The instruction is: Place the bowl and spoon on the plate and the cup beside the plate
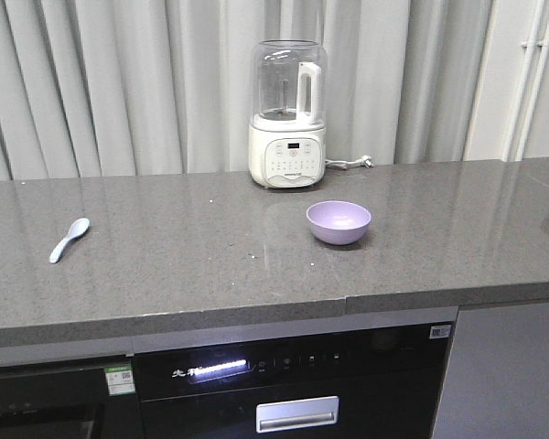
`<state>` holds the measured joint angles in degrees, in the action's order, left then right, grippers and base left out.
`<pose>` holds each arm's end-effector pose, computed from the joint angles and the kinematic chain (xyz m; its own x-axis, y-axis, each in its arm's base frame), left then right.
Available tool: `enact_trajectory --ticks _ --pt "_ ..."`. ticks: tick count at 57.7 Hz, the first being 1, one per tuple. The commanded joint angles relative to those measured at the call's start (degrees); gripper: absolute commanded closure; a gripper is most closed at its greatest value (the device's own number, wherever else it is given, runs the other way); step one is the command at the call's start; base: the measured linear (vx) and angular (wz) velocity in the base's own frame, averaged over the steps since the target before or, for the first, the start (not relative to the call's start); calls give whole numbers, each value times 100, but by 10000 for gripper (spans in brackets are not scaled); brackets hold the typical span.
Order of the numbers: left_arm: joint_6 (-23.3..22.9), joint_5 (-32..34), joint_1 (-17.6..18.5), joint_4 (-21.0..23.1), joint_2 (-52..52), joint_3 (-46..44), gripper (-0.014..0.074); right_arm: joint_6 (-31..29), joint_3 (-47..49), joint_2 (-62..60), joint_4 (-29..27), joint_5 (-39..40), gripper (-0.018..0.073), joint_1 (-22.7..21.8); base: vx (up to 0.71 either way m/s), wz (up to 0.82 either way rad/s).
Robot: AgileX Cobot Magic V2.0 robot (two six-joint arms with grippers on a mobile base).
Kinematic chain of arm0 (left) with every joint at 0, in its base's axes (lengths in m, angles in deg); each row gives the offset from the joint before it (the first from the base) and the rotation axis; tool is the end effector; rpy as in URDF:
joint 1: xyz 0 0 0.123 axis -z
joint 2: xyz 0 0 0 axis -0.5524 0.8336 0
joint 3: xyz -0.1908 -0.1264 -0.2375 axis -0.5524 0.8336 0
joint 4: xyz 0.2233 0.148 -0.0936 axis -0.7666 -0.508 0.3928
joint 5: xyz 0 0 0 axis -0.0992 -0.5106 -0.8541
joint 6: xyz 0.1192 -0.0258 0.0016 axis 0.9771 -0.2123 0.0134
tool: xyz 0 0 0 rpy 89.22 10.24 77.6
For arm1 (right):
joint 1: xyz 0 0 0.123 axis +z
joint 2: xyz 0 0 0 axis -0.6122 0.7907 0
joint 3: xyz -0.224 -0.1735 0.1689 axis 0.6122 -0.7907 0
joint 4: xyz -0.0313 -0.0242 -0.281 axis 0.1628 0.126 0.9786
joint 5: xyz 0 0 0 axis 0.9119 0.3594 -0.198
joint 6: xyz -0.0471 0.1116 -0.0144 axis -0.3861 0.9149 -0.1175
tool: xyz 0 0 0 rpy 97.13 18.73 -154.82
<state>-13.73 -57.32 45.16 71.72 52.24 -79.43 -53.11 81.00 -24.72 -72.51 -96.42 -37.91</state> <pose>0.0733 -0.0159 0.1917 -0.0324 0.0761 -0.9966 0.2113 0.9751 0.0676 0.0745 -0.0008 0.1828 -0.1063 0.0868 -0.9905 0.0168 0.9962 0.0855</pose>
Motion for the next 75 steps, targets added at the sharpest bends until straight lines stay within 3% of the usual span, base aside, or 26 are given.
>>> enact_trajectory --ticks 1,75 --pt "-52 468 6 15 -99 -139 603 -2 -16 -28 69 476 568 -28 14 -10" --pt "-52 468 6 15 -99 -139 603 -2 -16 -28 69 476 568 -23 23 5"
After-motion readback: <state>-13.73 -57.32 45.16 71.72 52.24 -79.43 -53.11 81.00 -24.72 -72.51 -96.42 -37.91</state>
